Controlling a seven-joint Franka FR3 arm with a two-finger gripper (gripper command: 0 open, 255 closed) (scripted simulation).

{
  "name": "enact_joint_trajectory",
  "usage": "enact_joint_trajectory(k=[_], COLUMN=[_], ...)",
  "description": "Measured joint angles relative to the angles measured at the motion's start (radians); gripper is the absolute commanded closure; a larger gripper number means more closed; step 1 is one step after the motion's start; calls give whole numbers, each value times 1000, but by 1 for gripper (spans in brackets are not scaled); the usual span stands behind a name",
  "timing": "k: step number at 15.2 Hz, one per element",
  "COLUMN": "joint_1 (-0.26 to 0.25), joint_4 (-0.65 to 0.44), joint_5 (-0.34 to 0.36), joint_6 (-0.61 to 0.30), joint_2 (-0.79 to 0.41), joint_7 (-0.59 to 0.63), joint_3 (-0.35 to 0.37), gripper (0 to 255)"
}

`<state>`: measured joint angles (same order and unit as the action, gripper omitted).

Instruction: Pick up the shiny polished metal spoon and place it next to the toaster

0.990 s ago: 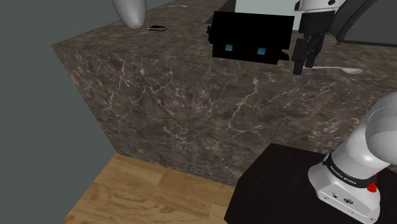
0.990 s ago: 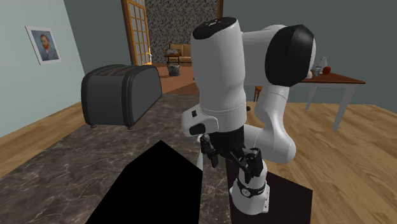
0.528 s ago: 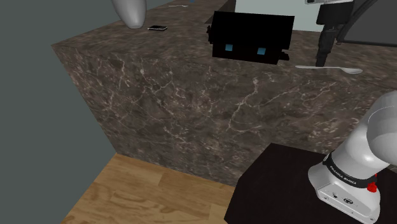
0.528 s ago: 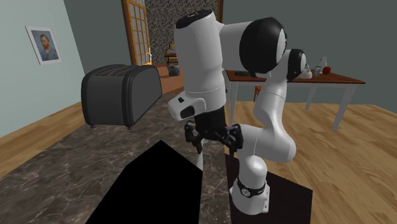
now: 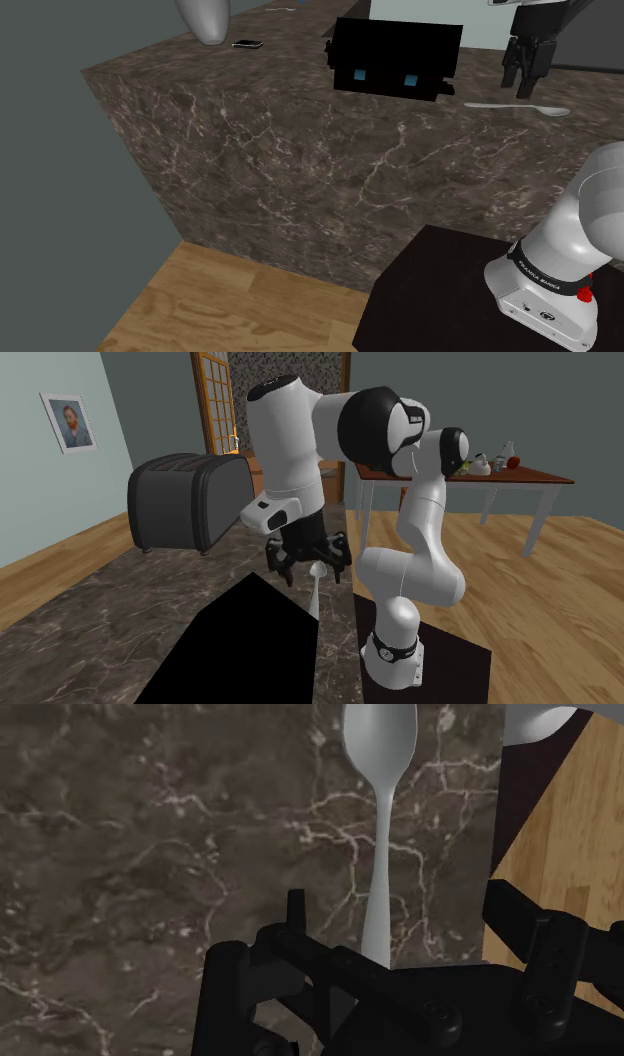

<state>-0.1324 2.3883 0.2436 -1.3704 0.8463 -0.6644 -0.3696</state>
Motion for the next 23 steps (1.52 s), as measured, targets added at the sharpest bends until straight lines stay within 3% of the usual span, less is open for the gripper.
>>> enact_joint_trajectory(k=[10,11,23], joint_1=[9,9,7], joint_4=[75,75,56], joint_5=[14,14,11], joint_6=[-46,-46,-30], joint_2=[29,29,27], joint_7=[0,0,0], joint_3=[-10,-10,-6], gripper=[0,255,255])
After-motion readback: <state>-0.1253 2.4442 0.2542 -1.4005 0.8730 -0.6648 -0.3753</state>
